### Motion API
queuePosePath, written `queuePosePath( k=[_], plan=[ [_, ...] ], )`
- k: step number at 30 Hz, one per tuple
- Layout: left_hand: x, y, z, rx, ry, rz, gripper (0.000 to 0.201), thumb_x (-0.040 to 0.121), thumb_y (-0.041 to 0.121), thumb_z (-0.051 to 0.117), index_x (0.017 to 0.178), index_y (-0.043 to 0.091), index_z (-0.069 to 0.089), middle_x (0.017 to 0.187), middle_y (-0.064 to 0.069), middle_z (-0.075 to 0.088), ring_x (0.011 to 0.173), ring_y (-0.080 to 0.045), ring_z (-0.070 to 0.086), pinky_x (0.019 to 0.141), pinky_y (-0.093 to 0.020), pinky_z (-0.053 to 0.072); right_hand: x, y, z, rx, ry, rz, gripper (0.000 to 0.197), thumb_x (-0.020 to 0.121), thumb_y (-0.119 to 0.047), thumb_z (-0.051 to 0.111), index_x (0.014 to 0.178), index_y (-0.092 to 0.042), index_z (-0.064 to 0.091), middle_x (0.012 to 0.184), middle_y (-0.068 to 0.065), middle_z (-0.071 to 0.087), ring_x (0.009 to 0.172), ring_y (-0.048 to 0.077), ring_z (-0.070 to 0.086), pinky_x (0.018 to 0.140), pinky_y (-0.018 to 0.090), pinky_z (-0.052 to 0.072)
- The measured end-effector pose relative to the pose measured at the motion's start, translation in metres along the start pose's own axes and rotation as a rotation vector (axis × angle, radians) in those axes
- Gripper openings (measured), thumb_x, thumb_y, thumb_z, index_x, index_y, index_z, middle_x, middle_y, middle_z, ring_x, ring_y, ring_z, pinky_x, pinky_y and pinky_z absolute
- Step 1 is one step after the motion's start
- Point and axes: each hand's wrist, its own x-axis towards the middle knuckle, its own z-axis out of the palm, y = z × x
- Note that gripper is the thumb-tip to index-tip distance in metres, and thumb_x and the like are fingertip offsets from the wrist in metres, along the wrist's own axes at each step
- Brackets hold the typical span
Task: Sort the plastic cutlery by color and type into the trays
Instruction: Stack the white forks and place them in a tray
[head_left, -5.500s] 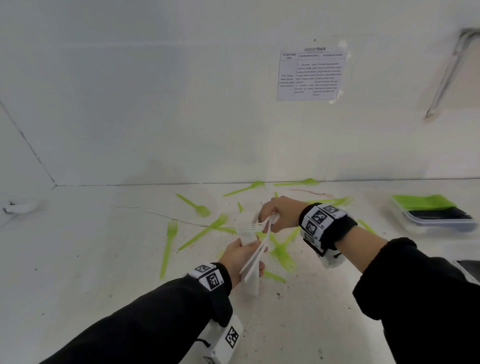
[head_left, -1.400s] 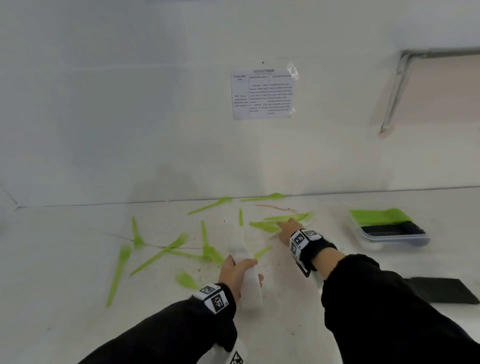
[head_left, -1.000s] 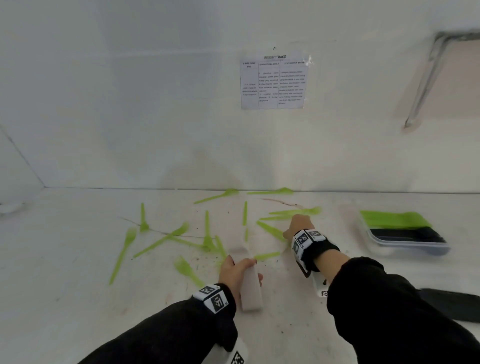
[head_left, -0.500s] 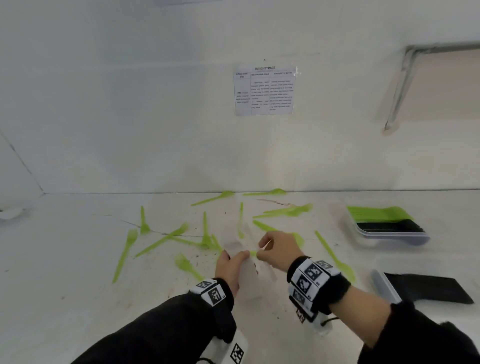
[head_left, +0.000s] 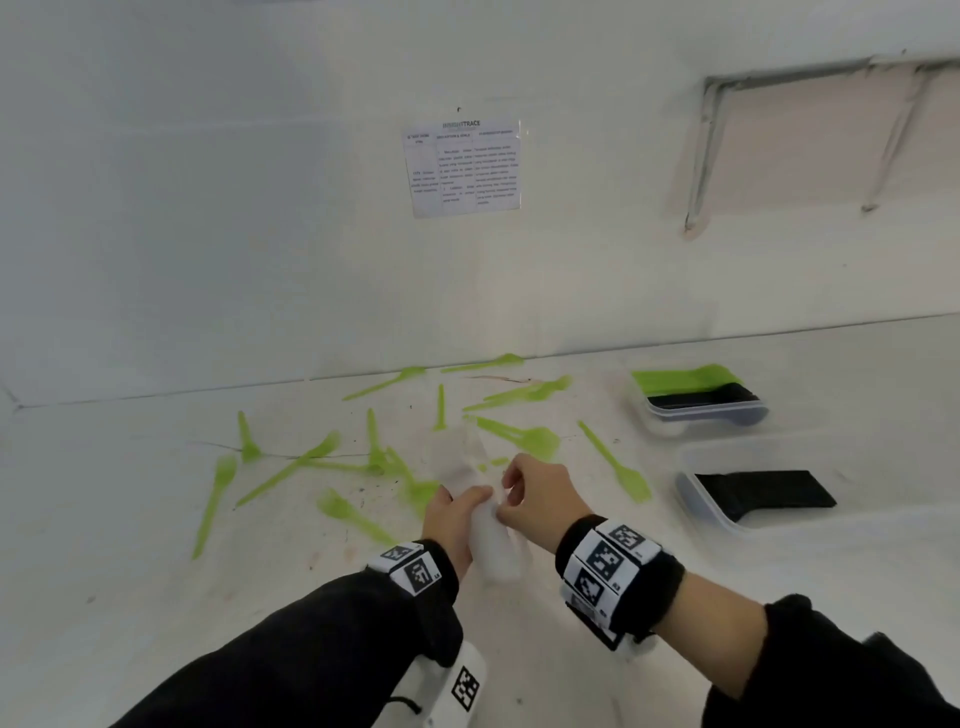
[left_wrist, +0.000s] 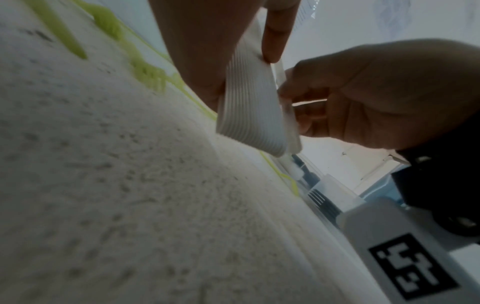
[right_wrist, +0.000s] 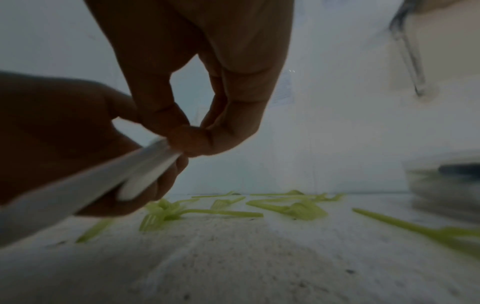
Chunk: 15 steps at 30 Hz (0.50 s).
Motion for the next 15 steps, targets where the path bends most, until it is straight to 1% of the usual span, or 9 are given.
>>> queuePosePath(
  k=[2,4,6,7,8,10,13,14,15],
  plan=[
    [-0.004,-0.001,0.009,-0.006,-0.021,0.006,0.011,0.089,-0.001,0.053,0.085,0.009,0.048,0.082,-0.016,0.057,0.071,-0.029,0.057,0.065,-0.036,0.047,-0.005,0.005,-0.003,0.019,-0.016,0.011,0.015,0.078,-0.007,0.061,0.082,-0.014,0.048,0.077,0.002,0.055,0.067,0.014,0.050,0.053,0.011,0.039],
    [-0.009,-0.001,0.017,-0.015,-0.029,0.020,0.016,0.090,-0.002,0.052,0.082,0.010,0.045,0.079,-0.015,0.055,0.068,-0.027,0.056,0.061,-0.033,0.045,-0.006,0.009,-0.009,0.061,-0.041,0.022,0.017,0.079,-0.010,0.062,0.075,-0.018,0.047,0.071,-0.002,0.053,0.063,0.012,0.051,0.058,0.018,0.046],
    [-0.011,-0.002,0.023,-0.016,-0.043,0.027,0.013,0.089,-0.003,0.051,0.084,0.008,0.046,0.079,-0.016,0.056,0.067,-0.028,0.057,0.060,-0.033,0.046,-0.006,0.013,-0.016,0.084,-0.035,0.031,0.020,0.080,-0.014,0.062,0.069,-0.022,0.047,0.069,-0.006,0.051,0.066,0.014,0.053,0.064,0.026,0.051],
    [-0.011,-0.003,0.028,-0.017,-0.050,0.029,0.009,0.089,-0.003,0.051,0.088,0.006,0.048,0.080,-0.017,0.058,0.068,-0.029,0.058,0.060,-0.034,0.048,-0.005,0.015,-0.020,0.093,-0.018,0.036,0.021,0.080,-0.015,0.061,0.068,-0.023,0.047,0.069,-0.007,0.050,0.069,0.015,0.053,0.066,0.027,0.051],
    [-0.012,-0.004,0.033,-0.019,-0.056,0.033,0.008,0.089,-0.003,0.051,0.092,0.004,0.049,0.081,-0.018,0.059,0.069,-0.029,0.060,0.060,-0.034,0.049,-0.004,0.017,-0.024,0.094,0.005,0.038,0.020,0.081,-0.014,0.061,0.068,-0.022,0.047,0.069,-0.007,0.050,0.069,0.014,0.053,0.065,0.025,0.051],
    [-0.012,-0.005,0.046,-0.034,-0.060,0.047,0.009,0.089,-0.003,0.051,0.091,0.005,0.049,0.082,-0.018,0.060,0.069,-0.029,0.060,0.060,-0.033,0.049,-0.001,0.023,-0.032,0.102,0.061,0.035,0.018,0.080,-0.012,0.060,0.070,-0.022,0.048,0.069,-0.008,0.050,0.069,0.013,0.052,0.060,0.018,0.046],
    [-0.016,-0.007,0.067,-0.050,-0.062,0.059,0.010,0.089,-0.003,0.052,0.093,0.006,0.049,0.085,-0.018,0.061,0.069,-0.029,0.061,0.055,-0.033,0.051,0.001,0.031,-0.050,0.121,0.086,0.026,0.019,0.080,-0.011,0.061,0.071,-0.022,0.049,0.069,-0.008,0.051,0.072,0.014,0.052,0.062,0.020,0.047],
    [-0.016,-0.009,0.074,-0.053,-0.053,0.060,0.010,0.088,-0.003,0.053,0.094,0.005,0.049,0.086,-0.019,0.061,0.070,-0.030,0.060,0.056,-0.034,0.051,0.000,0.034,-0.056,0.111,0.083,0.017,0.022,0.080,-0.011,0.062,0.069,-0.023,0.047,0.069,-0.008,0.050,0.071,0.013,0.051,0.063,0.017,0.046],
    [-0.016,-0.011,0.081,-0.052,-0.043,0.065,0.012,0.087,-0.002,0.054,0.096,0.004,0.050,0.088,-0.020,0.061,0.072,-0.032,0.060,0.060,-0.036,0.052,-0.001,0.037,-0.063,0.098,0.089,0.002,0.025,0.080,-0.011,0.062,0.066,-0.024,0.045,0.067,-0.008,0.049,0.068,0.010,0.050,0.061,0.010,0.042]
  ],
)
